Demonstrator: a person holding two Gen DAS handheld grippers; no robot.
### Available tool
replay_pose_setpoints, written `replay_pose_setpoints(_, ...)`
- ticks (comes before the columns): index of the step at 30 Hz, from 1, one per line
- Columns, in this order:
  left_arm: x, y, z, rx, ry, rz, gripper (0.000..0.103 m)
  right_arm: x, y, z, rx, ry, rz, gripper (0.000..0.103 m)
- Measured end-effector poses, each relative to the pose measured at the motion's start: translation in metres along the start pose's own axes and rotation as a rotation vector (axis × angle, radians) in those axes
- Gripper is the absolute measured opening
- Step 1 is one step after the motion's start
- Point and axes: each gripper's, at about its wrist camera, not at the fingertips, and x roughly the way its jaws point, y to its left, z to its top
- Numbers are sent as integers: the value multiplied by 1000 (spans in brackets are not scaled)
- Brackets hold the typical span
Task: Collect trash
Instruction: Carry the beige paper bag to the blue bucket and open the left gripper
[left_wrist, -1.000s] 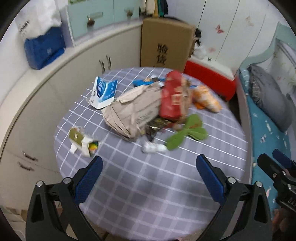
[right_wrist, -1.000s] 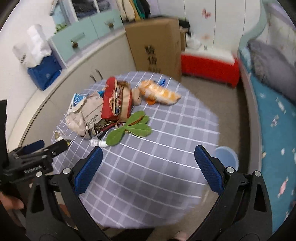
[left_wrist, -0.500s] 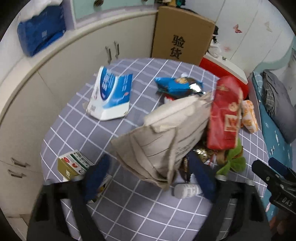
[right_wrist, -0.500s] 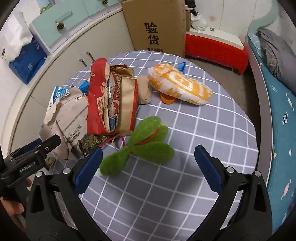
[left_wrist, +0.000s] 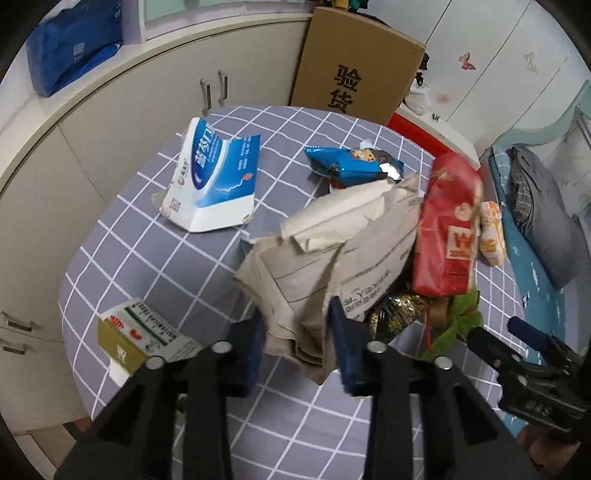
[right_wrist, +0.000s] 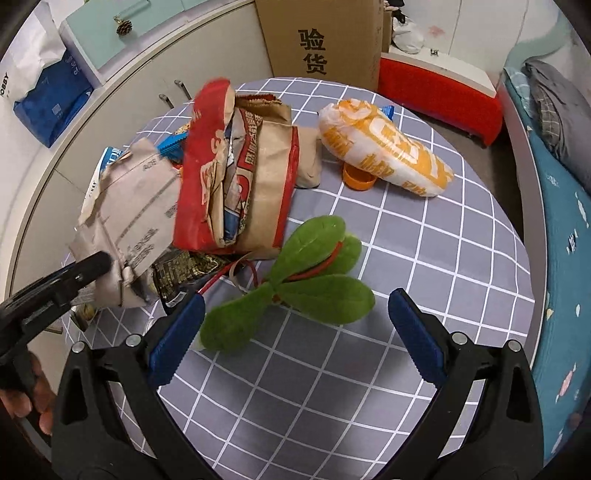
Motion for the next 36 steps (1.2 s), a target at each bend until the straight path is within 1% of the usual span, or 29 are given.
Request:
replay_pose_setpoints(2, -8, 4, -3, -12, -10, -4, 27, -1, -2, 0, 11, -4, 0, 97)
replay_pose_setpoints(9, -36, 21, -11, -101, -61, -34, 26, -3, -10, 0, 34, -14, 6, 97)
replay_pose_setpoints(13, -49, 20, -14, -106, -88, -39, 26, 0, -16, -1, 59, -8, 21, 97)
replay_pose_setpoints(17, -61, 23, -18, -121, -106, -21, 26, 7, -15, 1, 37, -17, 3, 97)
replay_pose_setpoints(18, -63, 25, -18, -131, -105, -24, 26, 10, -14, 1, 26, -13, -6, 95)
replay_pose_setpoints(20, -66, 26, -18, -131, -104, -27, 26, 20, -17, 2, 17, 12, -14, 86)
replay_pose_setpoints(22, -68, 25, -16, -115, -108, -18, 26, 28, -20, 3, 45, 36, 2, 68)
replay_pose_setpoints(23, -69, 24, -14, -108, -109, -19, 26, 31, -22, 4, 55, 43, 28, 64)
replay_pose_setpoints(24, -71, 23, -13, -106, -114, -21, 26, 31, -23, 5, 57, 44, 46, 53)
replay_pose_setpoints(25, -73, 22, -11, -101, -119, -23, 26, 31, -23, 6, 51, 42, 75, 34)
replay_pose_setpoints(26, -74, 19, -9, -94, -123, -26, 26, 29, -23, 7, 45, 47, 97, 27)
replay_pose_setpoints(27, -77, 15, -7, -82, -128, -34, 26, 26, -23, 9, 42, 55, 109, 17)
replay_pose_setpoints(29, -80, 7, -4, -71, -132, -46, 26, 19, -28, 9, 53, 65, 142, 12)
replay_pose_setpoints(32, -87, -14, 1, -40, -139, -74, 26, -2, -48, 4, 121, 60, 205, 11)
replay_pose_setpoints(36, -99, -57, 8, 24, -144, -124, 26, -42, -77, -5, 174, 27, 265, 11)
